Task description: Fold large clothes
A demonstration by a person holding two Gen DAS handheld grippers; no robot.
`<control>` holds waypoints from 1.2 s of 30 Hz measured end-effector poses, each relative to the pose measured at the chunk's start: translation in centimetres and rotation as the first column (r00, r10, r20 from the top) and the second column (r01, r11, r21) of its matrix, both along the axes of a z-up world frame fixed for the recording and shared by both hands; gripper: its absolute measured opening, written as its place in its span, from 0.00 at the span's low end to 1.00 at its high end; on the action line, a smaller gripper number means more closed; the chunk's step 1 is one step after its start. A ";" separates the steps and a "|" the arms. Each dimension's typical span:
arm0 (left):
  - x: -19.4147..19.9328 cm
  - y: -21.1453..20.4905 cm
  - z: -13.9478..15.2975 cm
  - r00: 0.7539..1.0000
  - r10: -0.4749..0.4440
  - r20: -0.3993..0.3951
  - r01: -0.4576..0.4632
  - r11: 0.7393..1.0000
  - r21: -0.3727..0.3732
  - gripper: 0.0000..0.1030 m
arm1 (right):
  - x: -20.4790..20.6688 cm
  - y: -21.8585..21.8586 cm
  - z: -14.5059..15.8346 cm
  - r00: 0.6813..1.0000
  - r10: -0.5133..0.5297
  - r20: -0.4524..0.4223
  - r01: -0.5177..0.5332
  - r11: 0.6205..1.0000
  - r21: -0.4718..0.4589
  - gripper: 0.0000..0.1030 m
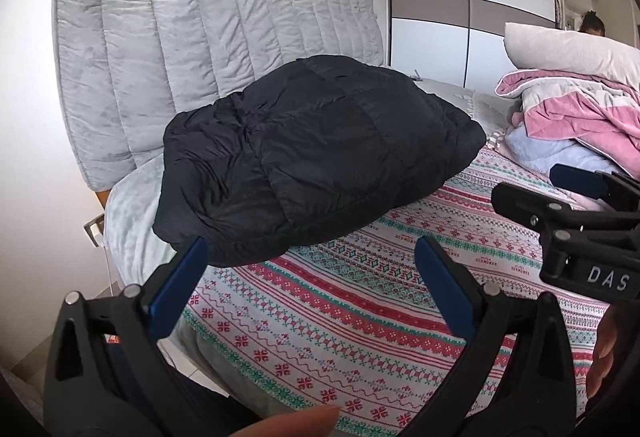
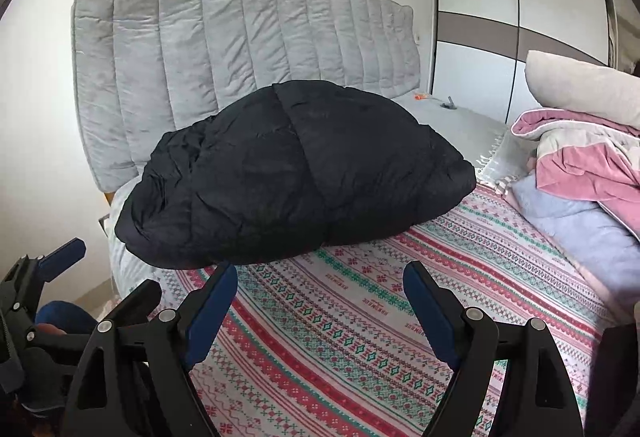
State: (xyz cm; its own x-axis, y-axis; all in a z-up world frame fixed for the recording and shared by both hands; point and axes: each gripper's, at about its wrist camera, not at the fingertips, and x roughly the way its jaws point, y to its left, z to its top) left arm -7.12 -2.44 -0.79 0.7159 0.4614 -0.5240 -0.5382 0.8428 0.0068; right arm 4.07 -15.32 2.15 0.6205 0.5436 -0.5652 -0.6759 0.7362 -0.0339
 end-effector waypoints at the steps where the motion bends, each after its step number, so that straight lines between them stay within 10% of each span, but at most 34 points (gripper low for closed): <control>1: 0.0 0.1 0.0 1.000 0.003 0.001 -0.003 1.000 -0.005 0.99 | 0.0 0.0 0.0 1.000 -0.002 0.001 0.002 1.000 -0.001 0.84; 36: 0.4 0.8 -0.6 1.000 -0.021 -0.012 0.021 1.000 -0.016 0.99 | 0.3 0.6 -0.9 1.000 -0.003 -0.002 0.003 1.000 -0.018 0.84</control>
